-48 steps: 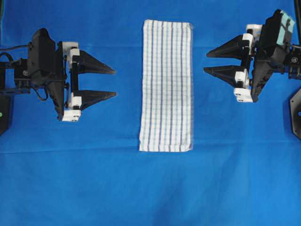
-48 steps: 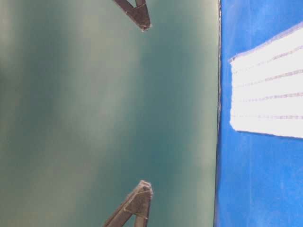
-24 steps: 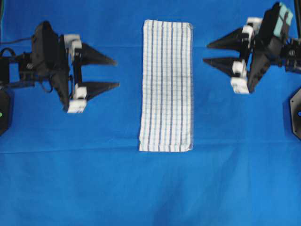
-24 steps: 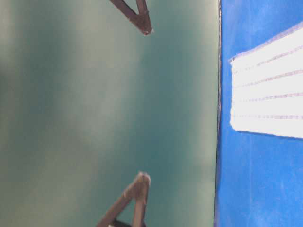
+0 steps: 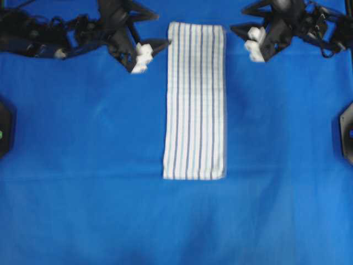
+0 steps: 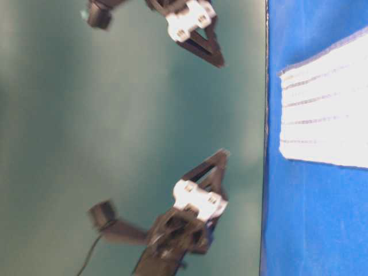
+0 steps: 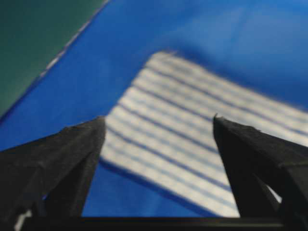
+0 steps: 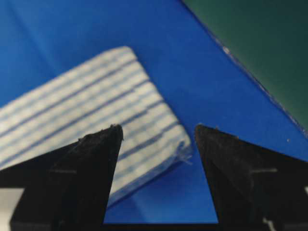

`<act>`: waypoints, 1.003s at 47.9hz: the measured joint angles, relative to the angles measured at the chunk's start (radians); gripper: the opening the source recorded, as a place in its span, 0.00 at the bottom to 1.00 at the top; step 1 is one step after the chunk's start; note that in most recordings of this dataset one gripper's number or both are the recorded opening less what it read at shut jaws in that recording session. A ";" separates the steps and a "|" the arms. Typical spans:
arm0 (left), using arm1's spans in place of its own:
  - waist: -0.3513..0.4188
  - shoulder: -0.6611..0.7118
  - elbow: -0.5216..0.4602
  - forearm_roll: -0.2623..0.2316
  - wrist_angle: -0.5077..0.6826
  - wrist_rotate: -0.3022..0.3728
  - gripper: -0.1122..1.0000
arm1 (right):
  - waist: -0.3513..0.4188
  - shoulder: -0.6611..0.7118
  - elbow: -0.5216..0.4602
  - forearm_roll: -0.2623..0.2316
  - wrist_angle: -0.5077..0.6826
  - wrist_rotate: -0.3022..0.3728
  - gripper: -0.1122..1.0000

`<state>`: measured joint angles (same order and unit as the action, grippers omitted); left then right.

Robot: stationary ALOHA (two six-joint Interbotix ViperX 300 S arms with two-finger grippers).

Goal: Fold the blue towel.
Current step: 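Move both grippers to the strip's top end and grasp its corners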

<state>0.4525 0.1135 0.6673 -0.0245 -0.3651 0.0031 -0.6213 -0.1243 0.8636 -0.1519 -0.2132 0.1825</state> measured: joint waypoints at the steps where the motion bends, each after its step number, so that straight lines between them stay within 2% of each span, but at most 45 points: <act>1: 0.008 0.020 -0.015 0.000 0.000 0.000 0.88 | -0.006 0.018 -0.006 -0.002 -0.006 0.000 0.68; 10: 0.060 0.166 -0.114 0.000 0.000 0.000 0.88 | -0.040 0.173 -0.064 -0.009 -0.046 -0.005 0.68; 18: 0.066 0.264 -0.178 0.000 -0.002 0.000 0.88 | -0.046 0.290 -0.104 -0.012 -0.064 -0.005 0.68; 26: 0.067 0.333 -0.230 0.000 0.002 0.000 0.86 | -0.054 0.357 -0.129 -0.012 -0.067 -0.005 0.68; 31: 0.072 0.359 -0.256 0.000 0.032 -0.002 0.82 | -0.063 0.371 -0.133 -0.012 -0.069 -0.005 0.68; 35: 0.074 0.367 -0.276 0.000 0.080 -0.015 0.73 | -0.063 0.374 -0.133 -0.012 -0.069 -0.005 0.67; 39: 0.075 0.370 -0.302 0.000 0.138 -0.023 0.54 | -0.063 0.374 -0.135 -0.011 -0.071 -0.005 0.62; 44: 0.069 0.379 -0.327 0.000 0.176 -0.026 0.30 | -0.061 0.374 -0.135 -0.011 -0.069 -0.005 0.40; 48: 0.061 0.379 -0.333 0.000 0.186 -0.020 0.15 | -0.055 0.376 -0.135 -0.011 -0.071 -0.003 0.20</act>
<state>0.5139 0.4924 0.3344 -0.0245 -0.1795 -0.0169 -0.6765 0.2516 0.7286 -0.1626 -0.2838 0.1795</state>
